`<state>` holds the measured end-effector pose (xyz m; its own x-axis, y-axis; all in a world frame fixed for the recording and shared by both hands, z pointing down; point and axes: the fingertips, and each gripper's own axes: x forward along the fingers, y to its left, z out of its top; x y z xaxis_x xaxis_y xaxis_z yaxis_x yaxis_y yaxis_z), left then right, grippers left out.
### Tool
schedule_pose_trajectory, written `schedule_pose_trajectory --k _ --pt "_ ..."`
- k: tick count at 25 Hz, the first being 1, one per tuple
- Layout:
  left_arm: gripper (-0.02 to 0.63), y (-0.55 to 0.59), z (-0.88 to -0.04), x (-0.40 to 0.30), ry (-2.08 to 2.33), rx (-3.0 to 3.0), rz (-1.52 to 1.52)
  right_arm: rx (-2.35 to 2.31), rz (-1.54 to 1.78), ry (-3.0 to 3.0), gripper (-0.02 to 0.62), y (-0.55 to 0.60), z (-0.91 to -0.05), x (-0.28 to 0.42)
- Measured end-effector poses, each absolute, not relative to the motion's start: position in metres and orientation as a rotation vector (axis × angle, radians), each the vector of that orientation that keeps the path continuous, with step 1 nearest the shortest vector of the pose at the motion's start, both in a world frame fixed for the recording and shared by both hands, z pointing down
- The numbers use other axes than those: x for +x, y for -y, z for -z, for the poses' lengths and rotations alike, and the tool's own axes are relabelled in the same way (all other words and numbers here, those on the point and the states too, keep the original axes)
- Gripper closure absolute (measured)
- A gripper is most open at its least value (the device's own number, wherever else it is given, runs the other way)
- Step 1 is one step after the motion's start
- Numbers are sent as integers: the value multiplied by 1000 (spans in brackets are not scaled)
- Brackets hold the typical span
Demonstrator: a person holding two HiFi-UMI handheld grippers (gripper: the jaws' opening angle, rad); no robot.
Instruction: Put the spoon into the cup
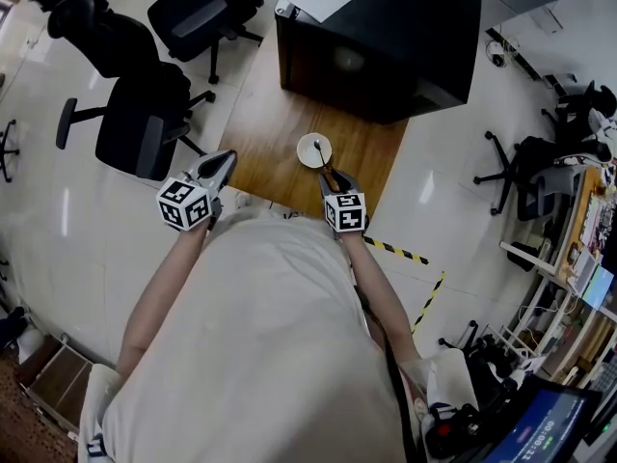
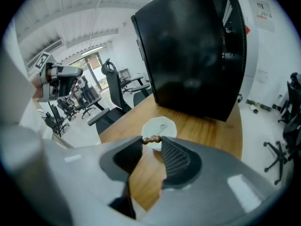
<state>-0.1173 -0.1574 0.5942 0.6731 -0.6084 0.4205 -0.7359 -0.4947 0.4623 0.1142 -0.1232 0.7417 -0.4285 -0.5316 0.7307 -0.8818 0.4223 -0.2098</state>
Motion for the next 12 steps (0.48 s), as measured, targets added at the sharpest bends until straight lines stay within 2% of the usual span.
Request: schedule_pose_trajectory --k 12 --pt "603 162 -593 -123 1037 2259 -274 1145 -844 2065 469 128 -762 107"
